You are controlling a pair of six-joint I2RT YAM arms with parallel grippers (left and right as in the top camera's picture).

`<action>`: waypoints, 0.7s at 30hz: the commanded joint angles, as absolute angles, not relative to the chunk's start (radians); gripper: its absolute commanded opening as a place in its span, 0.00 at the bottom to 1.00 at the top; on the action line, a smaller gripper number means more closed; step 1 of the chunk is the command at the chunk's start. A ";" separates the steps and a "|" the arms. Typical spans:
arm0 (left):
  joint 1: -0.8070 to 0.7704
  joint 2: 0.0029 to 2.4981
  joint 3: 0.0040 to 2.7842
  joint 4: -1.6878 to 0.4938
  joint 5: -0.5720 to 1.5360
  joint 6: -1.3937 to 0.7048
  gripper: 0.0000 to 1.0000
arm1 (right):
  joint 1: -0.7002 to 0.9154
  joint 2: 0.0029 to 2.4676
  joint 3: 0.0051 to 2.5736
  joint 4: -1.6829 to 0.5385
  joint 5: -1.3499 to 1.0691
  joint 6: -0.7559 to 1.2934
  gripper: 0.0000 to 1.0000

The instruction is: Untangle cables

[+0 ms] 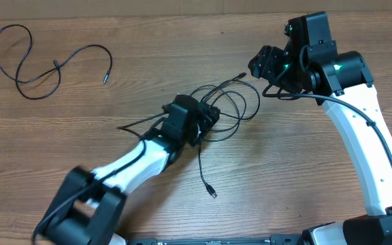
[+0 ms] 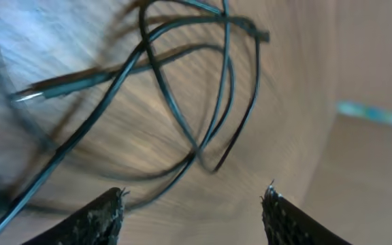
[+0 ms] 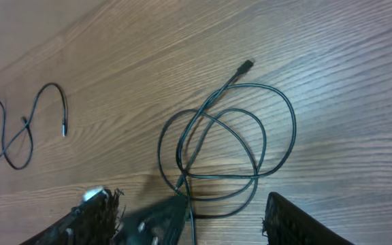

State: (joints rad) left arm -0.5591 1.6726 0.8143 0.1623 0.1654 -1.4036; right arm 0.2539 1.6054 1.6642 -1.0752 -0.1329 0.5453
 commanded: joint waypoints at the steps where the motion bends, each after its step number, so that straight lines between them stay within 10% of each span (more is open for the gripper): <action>1: -0.562 1.763 0.816 0.293 0.118 -1.497 0.66 | 0.247 1.575 1.688 -1.081 -0.120 0.542 0.68; 8: -0.570 1.919 0.816 0.454 0.105 -1.552 0.57 | 0.247 1.575 1.688 -1.088 -0.120 0.542 0.69; 12: -0.562 1.956 0.816 0.531 0.123 -1.552 0.04 | 0.247 1.575 1.688 -1.096 -0.120 0.542 0.69; 21: -0.399 1.819 0.817 0.685 0.405 -1.290 0.04 | 0.247 1.575 1.688 -1.125 -0.120 0.542 0.70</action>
State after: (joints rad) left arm -0.4747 1.9141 0.8085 0.7006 0.2558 -1.4303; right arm 0.2539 1.6054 1.6642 -1.1213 -0.1261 0.5461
